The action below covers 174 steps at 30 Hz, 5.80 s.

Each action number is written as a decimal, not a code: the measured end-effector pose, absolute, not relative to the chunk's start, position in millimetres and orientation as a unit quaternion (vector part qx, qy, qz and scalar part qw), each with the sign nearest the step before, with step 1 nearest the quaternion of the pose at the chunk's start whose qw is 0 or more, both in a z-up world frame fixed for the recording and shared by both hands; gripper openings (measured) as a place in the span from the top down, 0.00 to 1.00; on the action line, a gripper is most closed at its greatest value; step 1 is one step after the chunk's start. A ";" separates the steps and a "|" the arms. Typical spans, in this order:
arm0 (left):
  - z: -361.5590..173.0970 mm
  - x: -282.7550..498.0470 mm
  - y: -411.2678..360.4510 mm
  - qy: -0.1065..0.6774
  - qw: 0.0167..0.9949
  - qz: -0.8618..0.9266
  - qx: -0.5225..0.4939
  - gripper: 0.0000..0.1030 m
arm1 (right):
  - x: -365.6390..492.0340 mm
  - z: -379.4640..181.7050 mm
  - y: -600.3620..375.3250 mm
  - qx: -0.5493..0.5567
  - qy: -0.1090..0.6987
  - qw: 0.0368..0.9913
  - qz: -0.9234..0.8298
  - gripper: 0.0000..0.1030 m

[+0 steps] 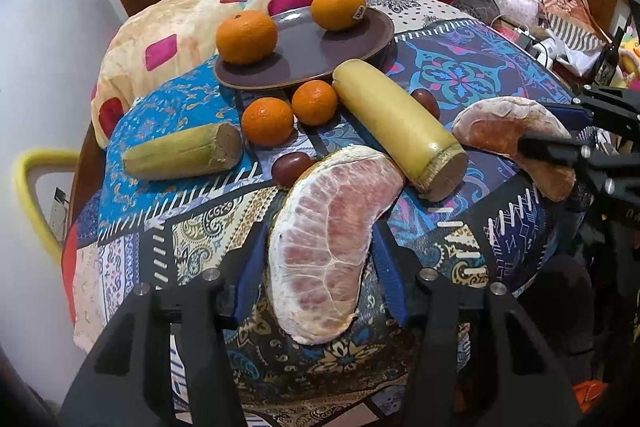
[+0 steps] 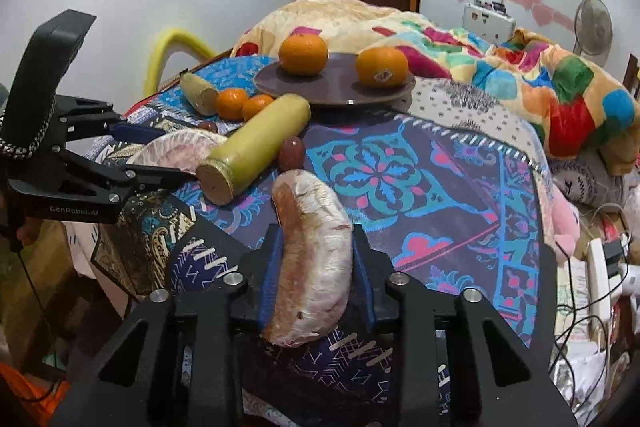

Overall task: Organize fruits
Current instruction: 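Lift the pomelo segment with the right tool while the left tool lifts its segment, then lower both pomelo segments onto the plate beside the oranges and open both tools, then move the right tool to the yellow gourd and close on it, then lift the yellow gourd with the right tool and lay it on the plate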

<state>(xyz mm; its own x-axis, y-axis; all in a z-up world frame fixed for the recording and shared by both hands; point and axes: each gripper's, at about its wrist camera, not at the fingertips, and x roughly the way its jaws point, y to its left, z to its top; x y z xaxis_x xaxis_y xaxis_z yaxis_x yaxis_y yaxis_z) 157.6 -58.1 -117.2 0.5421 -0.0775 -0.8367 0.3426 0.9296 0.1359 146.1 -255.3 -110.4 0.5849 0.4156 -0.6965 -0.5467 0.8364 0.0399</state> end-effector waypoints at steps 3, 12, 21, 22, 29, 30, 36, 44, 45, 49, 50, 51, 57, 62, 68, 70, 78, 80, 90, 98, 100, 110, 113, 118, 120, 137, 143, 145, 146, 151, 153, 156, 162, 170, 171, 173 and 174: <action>-111.5 153.0 -54.1 0.455 0.873 -0.118 0.131 0.50 | 147.3 -105.4 -254.1 -0.092 0.361 0.888 0.269 0.80; -85.1 147.9 -47.8 0.419 0.894 -0.114 0.109 0.50 | 148.5 -99.8 -253.4 -0.089 0.351 0.894 0.264 0.80; -65.3 163.2 -50.8 0.387 0.910 -0.121 0.086 0.50 | 163.6 -74.5 -252.3 -0.088 0.317 0.909 0.257 0.80; -64.5 165.9 -51.2 0.385 0.911 -0.122 0.083 0.50 | 166.5 -73.0 -252.0 -0.087 0.316 0.910 0.256 0.80; -60.7 193.0 -49.3 0.373 0.918 -0.117 0.065 0.50 | 194.0 -61.7 -250.5 -0.071 0.303 0.918 0.248 0.80; -60.6 195.6 -49.1 0.372 0.919 -0.116 0.066 0.50 | 199.4 -59.8 -250.1 -0.070 0.299 0.919 0.247 0.80; -58.4 222.7 -45.9 0.362 0.923 -0.109 0.066 0.50 | 224.4 -55.4 -245.6 -0.065 0.287 0.924 0.242 0.80; -57.0 263.9 -39.2 0.354 0.929 -0.100 0.051 0.50 | 264.9 -60.0 -226.8 -0.073 0.289 0.923 0.243 0.80; -57.2 269.7 -39.0 0.353 0.929 -0.098 0.051 0.50 | 269.6 -61.1 -224.2 -0.075 0.291 0.922 0.244 0.80; -57.5 288.5 -38.6 0.354 0.930 -0.090 0.050 0.50 | 286.4 -64.5 -212.3 -0.084 0.295 0.919 0.248 0.80; -58.2 294.5 -37.3 0.357 0.929 -0.086 0.046 0.50 | 289.7 -65.1 -210.2 -0.085 0.297 0.918 0.250 0.80; -59.2 299.7 -36.0 0.361 0.928 -0.080 0.041 0.50 | 292.4 -65.6 -207.9 -0.086 0.299 0.917 0.251 0.80; -66.0 324.6 -34.5 0.379 0.922 -0.075 0.022 0.50 | 306.4 -71.0 -196.3 -0.095 0.311 0.909 0.259 0.80; -70.2 337.1 -40.0 0.389 0.918 -0.084 0.014 0.49 | 309.3 -75.9 -192.2 -0.103 0.317 0.906 0.261 0.79; -72.2 336.8 -48.8 0.382 0.920 -0.081 0.035 0.47 | 307.5 -73.6 -197.3 -0.098 0.313 0.908 0.259 0.78; -70.6 334.1 -51.3 0.384 0.918 -0.099 0.031 0.42 | 306.3 -71.7 -199.9 -0.096 0.313 0.909 0.258 0.78; -59.8 315.5 -47.2 0.376 0.921 -0.094 0.031 0.42 | 288.2 -62.2 -211.5 -0.090 0.311 0.913 0.249 0.72; -55.5 305.9 -41.1 0.374 0.923 -0.090 0.028 0.42 | 282.0 -59.5 -213.0 -0.090 0.308 0.914 0.246 0.67; -49.0 250.4 -4.8 0.373 0.925 -0.068 0.008 0.39 | 239.3 -55.0 -210.9 -0.094 0.304 0.916 0.245 0.55; -64.7 208.8 22.6 0.395 0.917 -0.052 0.001 0.36 | 204.3 -75.3 -202.5 -0.083 0.320 0.910 0.253 0.54; -70.8 200.3 28.6 0.402 0.914 -0.050 0.000 0.36 | 196.9 -83.8 -198.7 -0.080 0.330 0.905 0.256 0.54; -103.6 166.6 39.9 0.431 0.901 -0.052 -0.001 0.36 | 169.6 -116.1 -172.9 -0.100 0.352 0.891 0.267 0.53; -108.8 160.6 37.8 0.434 0.899 -0.062 0.007 0.36 | 170.3 -121.5 -168.7 -0.113 0.350 0.895 0.253 0.51; -112.2 155.9 23.0 0.432 0.898 -0.083 0.023 0.36 | 179.0 -128.5 -172.8 -0.104 0.367 0.888 0.258 0.52; -112.7 155.5 14.5 0.431 0.897 -0.094 0.027 0.36 | 179.6 -128.4 -176.2 -0.096 0.371 0.885 0.264 0.52; -124.4 181.0 -27.5 0.427 0.896 -0.110 0.057 0.36 | 173.3 -117.1 -205.5 -0.102 0.413 0.857 0.292 0.65; -127.7 189.7 -28.3 0.433 0.893 -0.109 0.056 0.39 | 196.0 -123.6 -192.5 -0.095 0.426 0.846 0.305 0.65; -129.1 192.2 -28.8 0.435 0.892 -0.114 0.054 0.41 | 200.7 -126.3 -187.7 -0.096 0.426 0.845 0.308 0.65; -129.1 193.2 -29.2 0.434 0.892 -0.116 0.053 0.41 | 202.2 -126.7 -185.5 -0.098 0.424 0.846 0.309 0.64; -128.8 197.7 -34.0 0.433 0.891 -0.126 0.051 0.48 | 208.3 -127.7 -175.6 -0.104 0.416 0.845 0.319 0.66; -128.3 199.3 -35.6 0.433 0.891 -0.128 0.050 0.54 | 208.0 -128.1 -172.5 -0.110 0.409 0.847 0.320 0.66; -128.0 201.0 -37.2 0.432 0.891 -0.129 0.050 0.66 | 205.2 -127.6 -171.8 -0.114 0.401 0.851 0.320 0.66; -120.7 196.9 -32.6 0.425 0.893 -0.140 0.039 0.75 | 198.9 -118.4 -181.0 -0.093 0.389 0.858 0.322 0.67; -90.6 185.7 -28.7 0.387 0.912 -0.130 0.045 0.75 | 196.6 -93.3 -189.7 -0.061 0.362 0.876 0.314 0.67; -87.4 185.9 -27.7 0.384 0.913 -0.129 0.044 0.75 | 196.4 -88.5 -190.5 -0.059 0.355 0.879 0.312 0.67; -81.8 187.0 -26.5 0.378 0.916 -0.128 0.041 0.75 | 197.2 -80.5 -192.1 -0.055 0.345 0.884 0.310 0.67; -79.1 187.9 -25.9 0.375 0.917 -0.128 0.039 0.75 | 197.5 -76.3 -193.3 -0.053 0.340 0.886 0.309 0.67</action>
